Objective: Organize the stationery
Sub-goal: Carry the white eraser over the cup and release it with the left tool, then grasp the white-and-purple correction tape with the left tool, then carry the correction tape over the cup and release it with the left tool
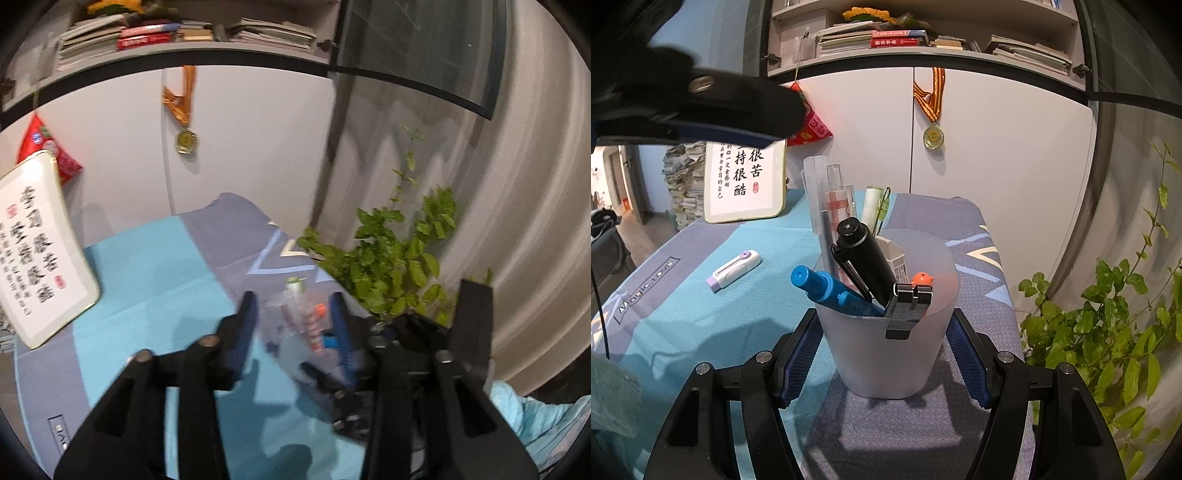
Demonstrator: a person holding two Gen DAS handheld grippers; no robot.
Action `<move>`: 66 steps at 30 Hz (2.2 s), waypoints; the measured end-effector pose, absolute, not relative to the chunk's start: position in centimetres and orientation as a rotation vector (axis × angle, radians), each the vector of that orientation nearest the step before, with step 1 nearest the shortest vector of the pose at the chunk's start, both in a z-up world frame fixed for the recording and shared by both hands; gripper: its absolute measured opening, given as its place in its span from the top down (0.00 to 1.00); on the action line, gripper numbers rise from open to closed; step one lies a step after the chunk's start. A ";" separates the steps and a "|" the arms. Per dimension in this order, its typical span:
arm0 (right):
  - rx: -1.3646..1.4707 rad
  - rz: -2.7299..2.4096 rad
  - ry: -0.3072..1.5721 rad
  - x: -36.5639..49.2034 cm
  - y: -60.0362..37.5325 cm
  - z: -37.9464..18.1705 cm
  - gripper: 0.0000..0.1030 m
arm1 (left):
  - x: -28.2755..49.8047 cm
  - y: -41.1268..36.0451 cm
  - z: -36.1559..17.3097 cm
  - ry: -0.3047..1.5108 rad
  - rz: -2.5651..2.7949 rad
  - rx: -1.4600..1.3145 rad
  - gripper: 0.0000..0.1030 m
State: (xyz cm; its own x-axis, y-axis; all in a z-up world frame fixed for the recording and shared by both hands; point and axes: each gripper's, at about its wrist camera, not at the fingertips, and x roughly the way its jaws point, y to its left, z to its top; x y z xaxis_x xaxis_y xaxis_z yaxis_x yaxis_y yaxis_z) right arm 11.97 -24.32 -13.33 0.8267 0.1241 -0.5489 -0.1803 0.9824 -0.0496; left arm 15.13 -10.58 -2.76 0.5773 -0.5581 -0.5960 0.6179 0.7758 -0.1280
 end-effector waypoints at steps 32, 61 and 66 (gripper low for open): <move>-0.116 0.151 0.585 12.0 -24.3 -13.4 0.32 | 24.5 -2.0 -15.4 0.904 -0.360 0.146 0.59; -0.118 0.151 0.592 12.1 -24.3 -13.6 0.32 | 17.4 -3.6 -6.3 0.670 -0.500 0.091 0.78; -0.117 0.151 0.591 12.1 -24.3 -13.6 0.32 | 15.6 -4.9 -2.9 0.610 -0.597 0.030 0.78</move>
State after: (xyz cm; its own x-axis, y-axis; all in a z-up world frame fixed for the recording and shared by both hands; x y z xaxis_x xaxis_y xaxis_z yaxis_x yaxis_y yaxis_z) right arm 12.13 -24.28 -13.58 0.8196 0.1082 -0.5627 -0.1755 0.9822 -0.0666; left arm 15.56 -4.88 -2.93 0.6570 -0.5185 -0.5473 0.5360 0.8318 -0.1446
